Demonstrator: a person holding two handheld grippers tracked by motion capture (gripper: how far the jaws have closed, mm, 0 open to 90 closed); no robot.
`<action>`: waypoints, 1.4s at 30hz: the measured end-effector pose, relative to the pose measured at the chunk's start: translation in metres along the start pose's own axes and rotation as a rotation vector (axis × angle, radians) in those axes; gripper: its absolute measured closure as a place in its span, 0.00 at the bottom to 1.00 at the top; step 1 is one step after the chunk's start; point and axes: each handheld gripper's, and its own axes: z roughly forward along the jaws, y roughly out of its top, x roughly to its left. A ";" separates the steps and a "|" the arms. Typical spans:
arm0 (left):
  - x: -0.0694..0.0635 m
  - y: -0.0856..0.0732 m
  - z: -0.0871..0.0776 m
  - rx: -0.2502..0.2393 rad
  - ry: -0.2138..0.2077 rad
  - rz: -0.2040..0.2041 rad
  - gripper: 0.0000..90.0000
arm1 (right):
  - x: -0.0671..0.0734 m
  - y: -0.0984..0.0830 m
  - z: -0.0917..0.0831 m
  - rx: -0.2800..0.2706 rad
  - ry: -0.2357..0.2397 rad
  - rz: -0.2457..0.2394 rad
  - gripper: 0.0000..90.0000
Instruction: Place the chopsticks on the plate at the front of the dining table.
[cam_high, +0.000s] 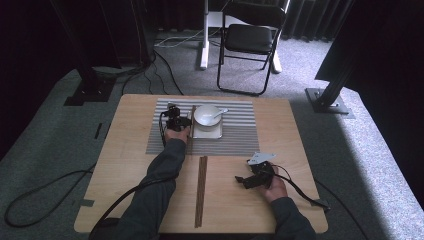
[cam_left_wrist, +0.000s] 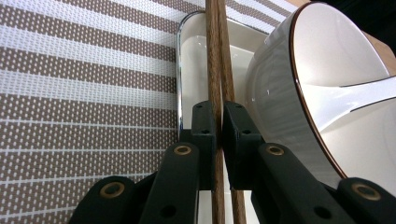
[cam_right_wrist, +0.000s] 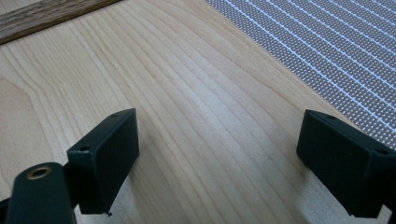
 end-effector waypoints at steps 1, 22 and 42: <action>0.000 0.000 0.000 0.000 -0.001 -0.002 0.93 | 0.000 0.000 0.000 0.000 0.000 0.000 0.14; -0.002 -0.003 0.002 -0.001 -0.014 -0.012 0.92 | 0.000 0.000 0.000 0.000 0.000 0.000 0.14; -0.004 -0.003 -0.002 -0.004 -0.037 -0.008 0.87 | 0.000 0.000 0.000 0.000 0.000 0.000 0.14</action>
